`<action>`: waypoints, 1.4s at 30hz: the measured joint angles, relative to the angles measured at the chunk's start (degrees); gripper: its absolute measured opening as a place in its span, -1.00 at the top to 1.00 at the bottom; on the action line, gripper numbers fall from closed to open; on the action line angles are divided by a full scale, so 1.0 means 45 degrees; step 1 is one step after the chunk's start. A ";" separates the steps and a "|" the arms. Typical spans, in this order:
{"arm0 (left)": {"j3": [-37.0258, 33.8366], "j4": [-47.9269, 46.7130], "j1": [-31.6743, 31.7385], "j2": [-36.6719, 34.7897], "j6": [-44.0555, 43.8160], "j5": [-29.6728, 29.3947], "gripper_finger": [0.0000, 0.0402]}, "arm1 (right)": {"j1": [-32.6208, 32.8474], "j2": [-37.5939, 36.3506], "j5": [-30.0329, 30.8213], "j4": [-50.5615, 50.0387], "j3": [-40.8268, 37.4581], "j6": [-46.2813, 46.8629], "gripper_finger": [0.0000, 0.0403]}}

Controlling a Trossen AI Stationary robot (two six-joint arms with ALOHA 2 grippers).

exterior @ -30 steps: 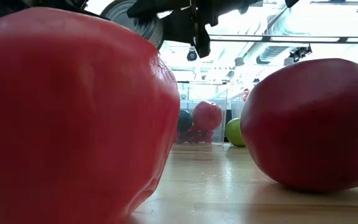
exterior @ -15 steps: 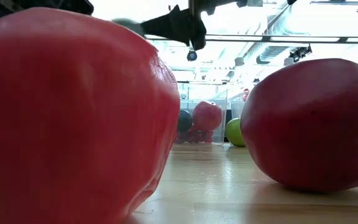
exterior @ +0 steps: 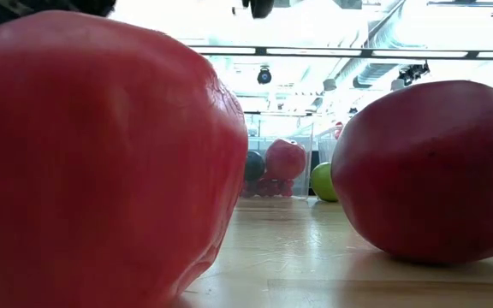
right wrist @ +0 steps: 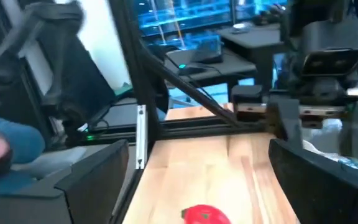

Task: Pick & Place Food Item
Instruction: Put the green tuna can into the gray bin

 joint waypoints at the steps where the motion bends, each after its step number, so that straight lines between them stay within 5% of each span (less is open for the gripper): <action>1: -0.0003 -0.0402 -0.0219 -0.0322 0.0160 -0.0355 0.22 | 0.0088 0.0000 0.0075 0.0033 0.0000 -0.0208 -0.86; 13: 0.2500 -0.7720 -0.3124 -0.4344 -0.1034 -0.6137 0.22 | 0.0231 0.0005 0.0123 0.0101 -0.0010 -0.0568 -0.86; 21: 0.3789 -1.4578 -0.3960 -0.4943 -0.5777 -1.0468 0.22 | 0.0235 0.0005 0.0123 0.0090 -0.0010 -0.0388 -0.86; 29: 0.3784 -1.6993 -0.3630 -0.4894 -0.9346 -1.1228 0.22 | 0.0230 0.0010 0.0123 -0.0052 -0.0010 -0.0189 -0.86; 42: 0.3789 -1.8454 0.0068 -0.3782 -1.0474 -0.7027 0.22 | -0.0051 0.0010 0.0125 -0.0235 -0.0015 0.0156 -0.86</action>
